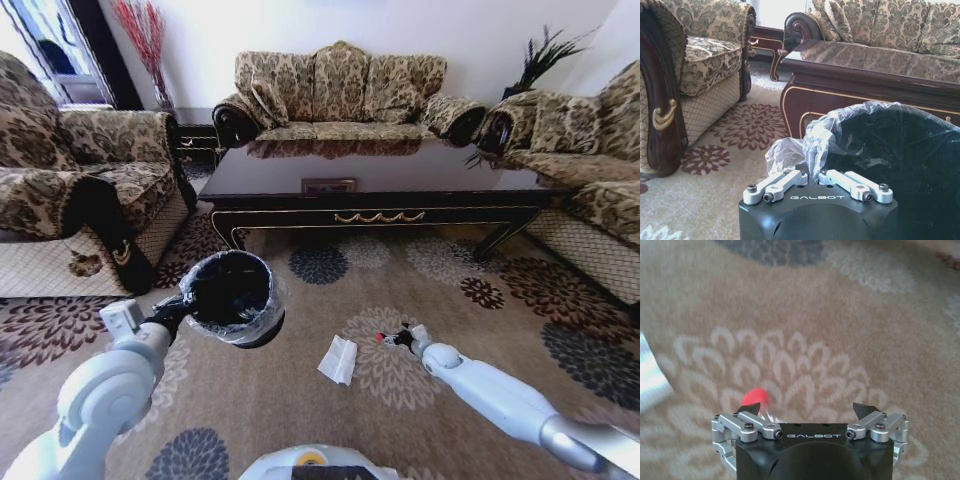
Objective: Move to the front of the table and pick up the trash from the floor, then place it into the trash bin.
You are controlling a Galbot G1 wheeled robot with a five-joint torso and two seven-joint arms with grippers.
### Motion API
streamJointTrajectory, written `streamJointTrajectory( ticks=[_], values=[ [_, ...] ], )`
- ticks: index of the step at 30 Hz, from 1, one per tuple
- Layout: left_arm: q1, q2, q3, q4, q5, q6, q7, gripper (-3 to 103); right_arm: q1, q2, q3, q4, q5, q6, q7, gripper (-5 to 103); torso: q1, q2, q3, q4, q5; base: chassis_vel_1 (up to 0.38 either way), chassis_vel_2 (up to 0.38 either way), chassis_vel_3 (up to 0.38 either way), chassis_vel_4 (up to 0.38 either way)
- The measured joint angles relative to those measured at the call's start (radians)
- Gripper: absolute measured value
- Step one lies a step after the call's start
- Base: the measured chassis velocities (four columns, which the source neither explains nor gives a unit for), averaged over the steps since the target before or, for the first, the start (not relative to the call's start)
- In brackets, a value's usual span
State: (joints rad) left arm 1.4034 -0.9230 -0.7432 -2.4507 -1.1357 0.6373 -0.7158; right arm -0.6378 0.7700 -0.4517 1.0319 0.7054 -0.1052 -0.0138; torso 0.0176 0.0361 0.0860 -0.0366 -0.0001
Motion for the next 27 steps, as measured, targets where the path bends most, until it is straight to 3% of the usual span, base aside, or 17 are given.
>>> streamJointTrajectory(
  ticks=[7,13,16,27],
  values=[
    [0.002,-0.031,0.031,-0.01,0.011,0.002,-0.001,4,0.024,0.01,0.025,-0.119,-0.137,0.037,-0.168,100,0.0,0.0,0.0,-0.0003,0.0001,0.0,0.0,0.0,0.0],
    [-0.003,-0.032,0.038,-0.01,0.014,0.002,-0.002,4,0.034,0.011,0.048,-0.175,-0.164,0.061,-0.239,100,0.0,0.0,0.0,-0.0001,0.0001,0.0,0.0,0.0,0.0],
    [-0.007,-0.034,0.043,-0.01,0.015,0.003,-0.002,4,0.023,0.0,0.067,-0.188,-0.186,0.094,-0.319,100,0.0,0.0,0.0,-0.0002,0.0,0.0,0.0,0.0,0.0],
    [-0.007,-0.035,0.056,-0.01,0.019,0.005,-0.002,4,-0.003,0.024,0.104,-0.229,-0.213,0.11,-0.356,103,0.0,0.0,0.0,-0.0002,0.0001,0.0,0.0,0.0,0.0]
  ],
)
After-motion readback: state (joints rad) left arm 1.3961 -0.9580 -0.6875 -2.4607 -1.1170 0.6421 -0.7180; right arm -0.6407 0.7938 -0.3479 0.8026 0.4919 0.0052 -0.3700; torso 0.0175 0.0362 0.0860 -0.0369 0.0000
